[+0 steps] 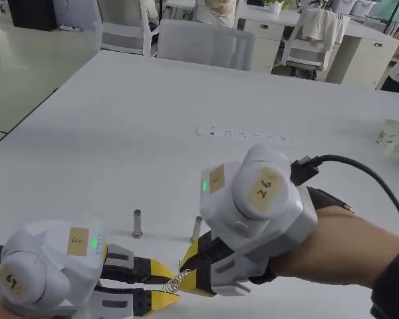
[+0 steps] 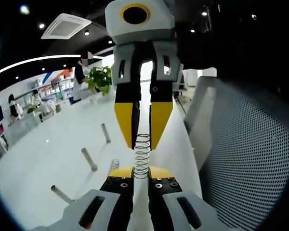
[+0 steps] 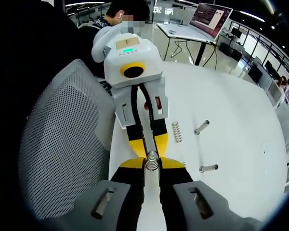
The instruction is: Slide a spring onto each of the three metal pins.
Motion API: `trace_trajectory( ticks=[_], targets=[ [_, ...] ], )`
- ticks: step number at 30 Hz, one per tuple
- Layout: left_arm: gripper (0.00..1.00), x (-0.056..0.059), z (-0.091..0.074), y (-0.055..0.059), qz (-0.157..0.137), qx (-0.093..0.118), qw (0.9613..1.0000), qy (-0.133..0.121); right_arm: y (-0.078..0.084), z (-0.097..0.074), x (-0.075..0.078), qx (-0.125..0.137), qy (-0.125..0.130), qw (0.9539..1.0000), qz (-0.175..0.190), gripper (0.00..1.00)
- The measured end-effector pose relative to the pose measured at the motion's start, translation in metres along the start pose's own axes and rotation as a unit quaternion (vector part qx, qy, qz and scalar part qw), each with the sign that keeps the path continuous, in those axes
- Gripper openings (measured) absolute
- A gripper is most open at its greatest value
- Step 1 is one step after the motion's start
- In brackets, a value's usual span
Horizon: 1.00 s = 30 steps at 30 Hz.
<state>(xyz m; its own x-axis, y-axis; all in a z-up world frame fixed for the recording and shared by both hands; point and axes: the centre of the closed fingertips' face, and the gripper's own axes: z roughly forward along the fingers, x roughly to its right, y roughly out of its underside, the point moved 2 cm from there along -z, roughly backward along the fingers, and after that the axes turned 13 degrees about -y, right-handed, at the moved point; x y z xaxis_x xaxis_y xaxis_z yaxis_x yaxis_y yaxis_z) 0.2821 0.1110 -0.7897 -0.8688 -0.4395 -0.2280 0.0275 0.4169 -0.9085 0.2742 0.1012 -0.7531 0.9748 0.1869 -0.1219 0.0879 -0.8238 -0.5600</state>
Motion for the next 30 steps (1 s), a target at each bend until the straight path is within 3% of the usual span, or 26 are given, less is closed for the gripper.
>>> trace_trajectory(
  ticks=[9,23,30],
  targets=[
    [0.02,-0.001,0.0,-0.001,-0.005,0.004,1.0,-0.002,0.0,0.002,0.001,0.006,-0.008,0.9999,0.004,0.11],
    [0.02,0.0,0.002,-0.014,-0.013,0.014,0.9998,0.001,0.008,0.007,0.003,-0.006,-0.011,0.9999,0.007,0.09],
    [0.02,0.002,0.002,-0.016,-0.002,0.01,0.9999,0.003,0.009,0.006,0.002,-0.007,-0.015,0.9998,0.011,0.09]
  ],
)
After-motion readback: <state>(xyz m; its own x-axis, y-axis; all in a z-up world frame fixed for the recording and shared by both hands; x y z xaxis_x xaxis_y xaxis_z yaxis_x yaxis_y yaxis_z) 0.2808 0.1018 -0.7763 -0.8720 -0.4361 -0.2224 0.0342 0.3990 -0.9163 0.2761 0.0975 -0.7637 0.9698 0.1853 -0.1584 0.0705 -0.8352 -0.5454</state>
